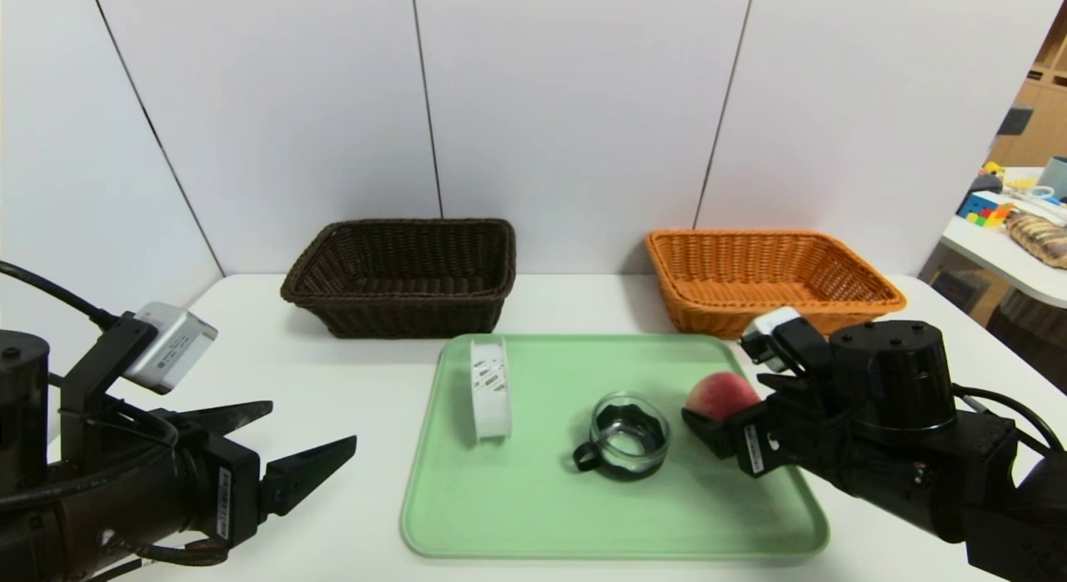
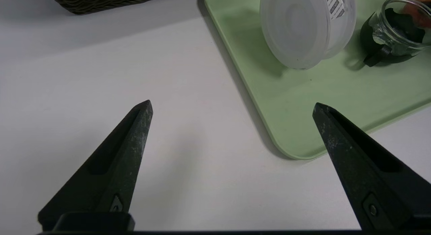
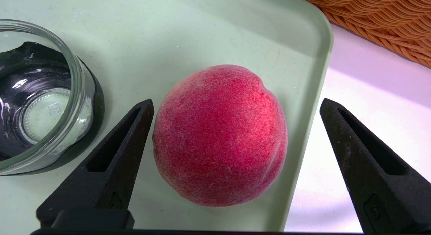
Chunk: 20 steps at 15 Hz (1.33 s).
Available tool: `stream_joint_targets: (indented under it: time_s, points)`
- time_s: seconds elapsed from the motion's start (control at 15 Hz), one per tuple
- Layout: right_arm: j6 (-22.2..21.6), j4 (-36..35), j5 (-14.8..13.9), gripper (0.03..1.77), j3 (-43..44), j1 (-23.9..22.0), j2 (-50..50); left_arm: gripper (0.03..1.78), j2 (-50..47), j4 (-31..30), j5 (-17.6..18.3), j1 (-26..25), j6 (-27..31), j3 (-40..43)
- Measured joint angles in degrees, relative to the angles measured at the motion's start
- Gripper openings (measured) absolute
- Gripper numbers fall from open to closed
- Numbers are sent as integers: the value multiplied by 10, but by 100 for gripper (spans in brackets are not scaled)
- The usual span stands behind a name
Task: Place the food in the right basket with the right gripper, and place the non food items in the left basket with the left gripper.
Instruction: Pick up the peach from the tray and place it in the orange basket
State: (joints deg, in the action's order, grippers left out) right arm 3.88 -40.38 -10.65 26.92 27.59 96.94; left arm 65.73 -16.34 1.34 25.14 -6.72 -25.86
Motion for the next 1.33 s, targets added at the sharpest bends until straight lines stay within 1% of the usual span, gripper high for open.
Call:
stream_joint_targets:
  time_s: [0.07,0.13,0.27,0.33,0.4,0.8,0.93,1.27,1.33]
  points:
    - [1,0,-1,170,0,0,0,169,-1,0,0,0,0,0]
    - [3,0,-1,161,-1,0,0,169,-2,0,0,0,0,1]
    - [3,0,-1,128,-4,0,0,169,-4,0,0,0,0,3]
    - [4,0,-1,117,-5,0,0,169,-4,0,0,0,0,4]
    - [6,0,-1,112,-5,0,0,169,-5,0,0,0,0,5]
    - [10,-1,-2,108,-5,1,-1,169,-6,0,1,0,0,5]
    - [11,-1,-12,108,-3,2,-5,169,-6,0,1,0,0,5]
    - [32,0,-20,107,20,3,-32,169,-4,0,2,0,0,5]
    - [37,0,-29,107,25,3,-37,169,-4,0,1,0,1,5]
